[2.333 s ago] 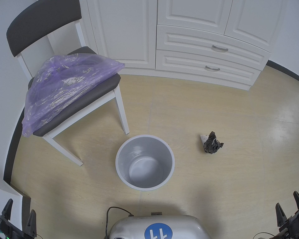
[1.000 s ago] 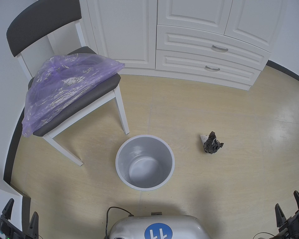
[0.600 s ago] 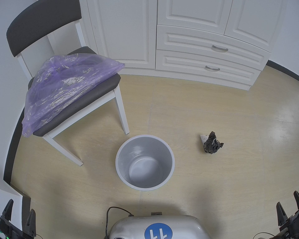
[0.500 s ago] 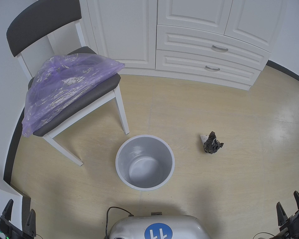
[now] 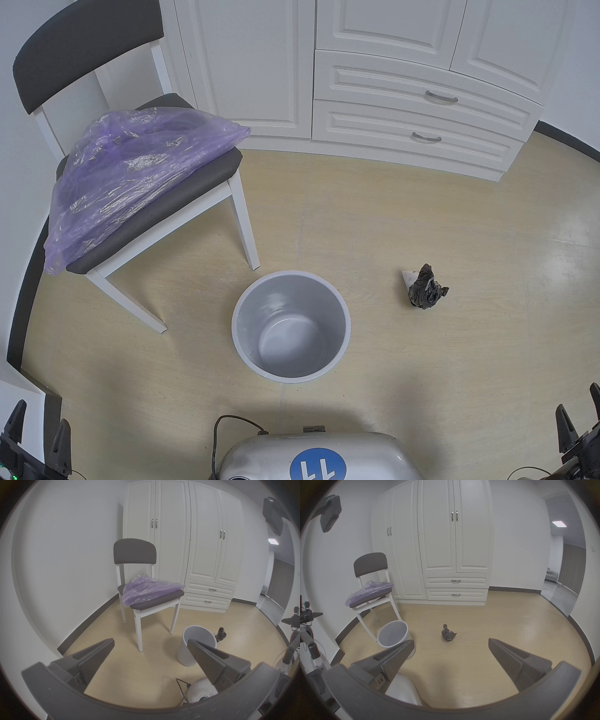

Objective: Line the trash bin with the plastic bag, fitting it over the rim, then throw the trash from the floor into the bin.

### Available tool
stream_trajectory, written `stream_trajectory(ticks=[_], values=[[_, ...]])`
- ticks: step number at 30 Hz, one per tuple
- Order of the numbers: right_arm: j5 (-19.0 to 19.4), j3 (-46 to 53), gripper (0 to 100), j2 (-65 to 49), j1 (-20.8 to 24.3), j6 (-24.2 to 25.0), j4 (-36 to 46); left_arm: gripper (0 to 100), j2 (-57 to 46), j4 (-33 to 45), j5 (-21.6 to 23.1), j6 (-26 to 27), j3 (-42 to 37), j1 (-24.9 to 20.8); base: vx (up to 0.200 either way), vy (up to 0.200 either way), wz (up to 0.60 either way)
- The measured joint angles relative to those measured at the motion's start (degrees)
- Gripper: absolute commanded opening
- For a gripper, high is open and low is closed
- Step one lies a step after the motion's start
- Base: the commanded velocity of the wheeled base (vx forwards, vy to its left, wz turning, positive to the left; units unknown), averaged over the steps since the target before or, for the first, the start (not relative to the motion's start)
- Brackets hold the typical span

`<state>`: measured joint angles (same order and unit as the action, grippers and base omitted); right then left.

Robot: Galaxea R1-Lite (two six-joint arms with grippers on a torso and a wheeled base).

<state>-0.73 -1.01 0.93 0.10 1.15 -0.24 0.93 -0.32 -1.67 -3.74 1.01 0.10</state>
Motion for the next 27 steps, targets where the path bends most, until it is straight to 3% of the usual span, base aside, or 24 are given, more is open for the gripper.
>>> stream_trajectory(ticks=[7, 12, 16, 22, 27], values=[[0.87, 0.0, 100, 0.0, -0.07, -3.19, 0.0, 100, 0.0, -4.79, 1.74, 4.64, 0.04, -0.02, 0.0, 0.0, 0.0], [0.05, -0.35, 100, 0.0, -0.1, 0.24, -2.6, 100, 0.0, -10.72, 3.04, 1.01, 1.52, -0.05, 0.0, 0.0, 0.0], [0.09, -4.66, 100, 0.52, 0.04, 2.77, -5.33, 100, 0.0, -8.74, 3.91, 0.0, 2.57, -0.05, 0.0, 0.0, 0.0], [0.62, -9.92, 100, 6.45, 0.32, 0.79, -7.69, 100, 2.13, -2.22, 6.68, 3.9, 8.61, -0.98, 0.0, 0.0, 0.0], [0.66, -13.15, 100, 14.37, 0.54, 0.33, -10.81, 100, 10.42, -0.61, 6.92, 5.4, 13.92, -1.85, 0.0, 0.0, 0.0]])
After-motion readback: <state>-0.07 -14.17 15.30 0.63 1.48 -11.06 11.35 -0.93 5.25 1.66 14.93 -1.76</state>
